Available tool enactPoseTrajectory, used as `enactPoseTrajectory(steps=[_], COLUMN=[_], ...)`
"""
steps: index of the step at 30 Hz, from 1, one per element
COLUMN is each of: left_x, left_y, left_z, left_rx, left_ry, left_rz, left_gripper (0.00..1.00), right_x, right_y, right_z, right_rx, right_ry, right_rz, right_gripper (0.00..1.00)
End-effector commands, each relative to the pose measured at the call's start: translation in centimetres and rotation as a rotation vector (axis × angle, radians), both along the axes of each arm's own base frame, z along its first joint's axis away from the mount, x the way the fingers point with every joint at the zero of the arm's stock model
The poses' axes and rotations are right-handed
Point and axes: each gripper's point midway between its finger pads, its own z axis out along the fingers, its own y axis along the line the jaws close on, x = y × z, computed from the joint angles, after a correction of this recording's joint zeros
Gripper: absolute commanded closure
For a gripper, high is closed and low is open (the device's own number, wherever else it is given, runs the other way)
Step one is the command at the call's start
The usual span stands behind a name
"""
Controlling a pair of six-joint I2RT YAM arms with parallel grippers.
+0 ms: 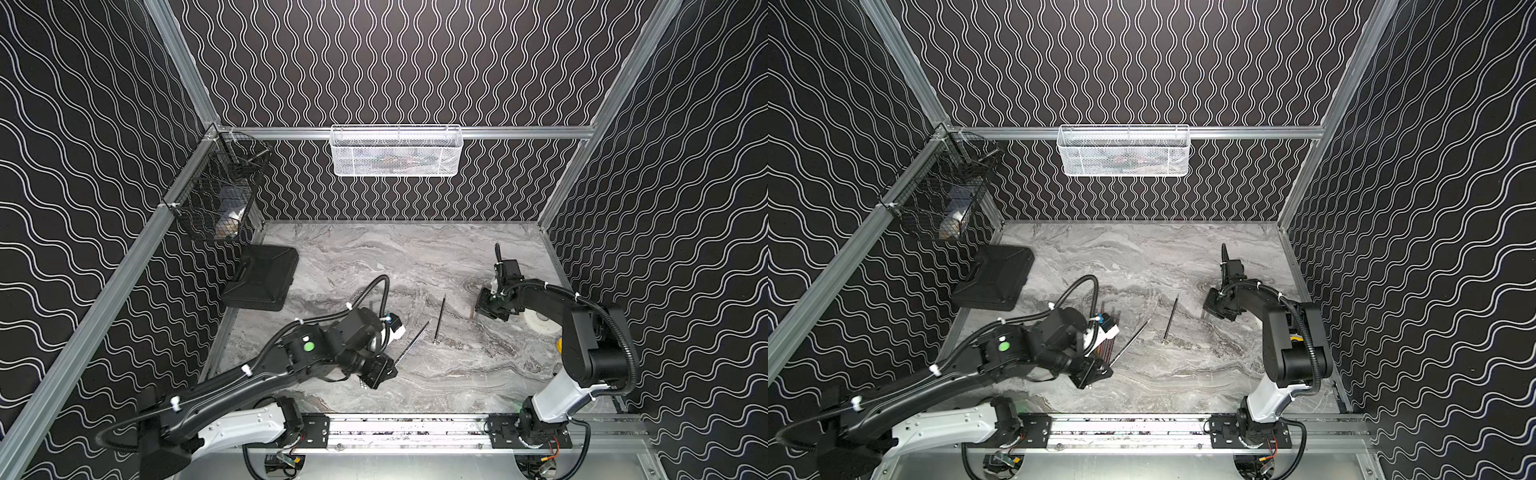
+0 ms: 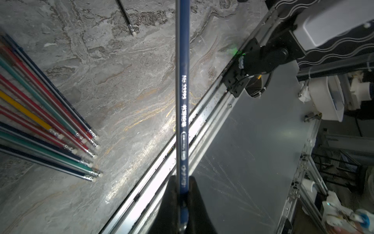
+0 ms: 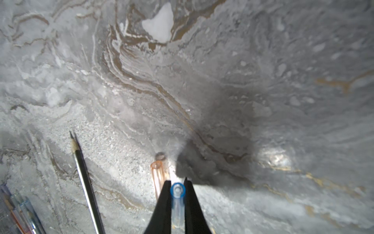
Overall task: Remove the protective cover of the pencils
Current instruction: Place the protective sleeve at the center of the board, then place the pencil at the center of the board.
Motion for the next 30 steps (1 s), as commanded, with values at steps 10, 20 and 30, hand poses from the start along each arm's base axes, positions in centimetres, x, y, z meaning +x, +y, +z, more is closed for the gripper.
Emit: enactPoseTrajectory(steps=[10,20,30], left_x=[7.7,10.5,14.1], left_y=[-5.3,-7.4,-9.0], left_z=[-6.1,-9.6,-12.8], left_rx=[-0.024,0.034,0.046], left_ry=[0.091,0.108,0.115], left_rz=[0.206,0.235,0.269], left_gripper=[1.00,1.00,1.00], right_x=[0.1,-0.9,-7.7], right_y=[0.2,0.5,2.1], right_z=[0.8,5.1,11.2], right_rx=[0.028,0.069,0.211], right_ry=[-0.030,-0.121,-0.290], right_rz=[0.015,0.005,0.048], right_gripper=[0.73,0.71,0.67])
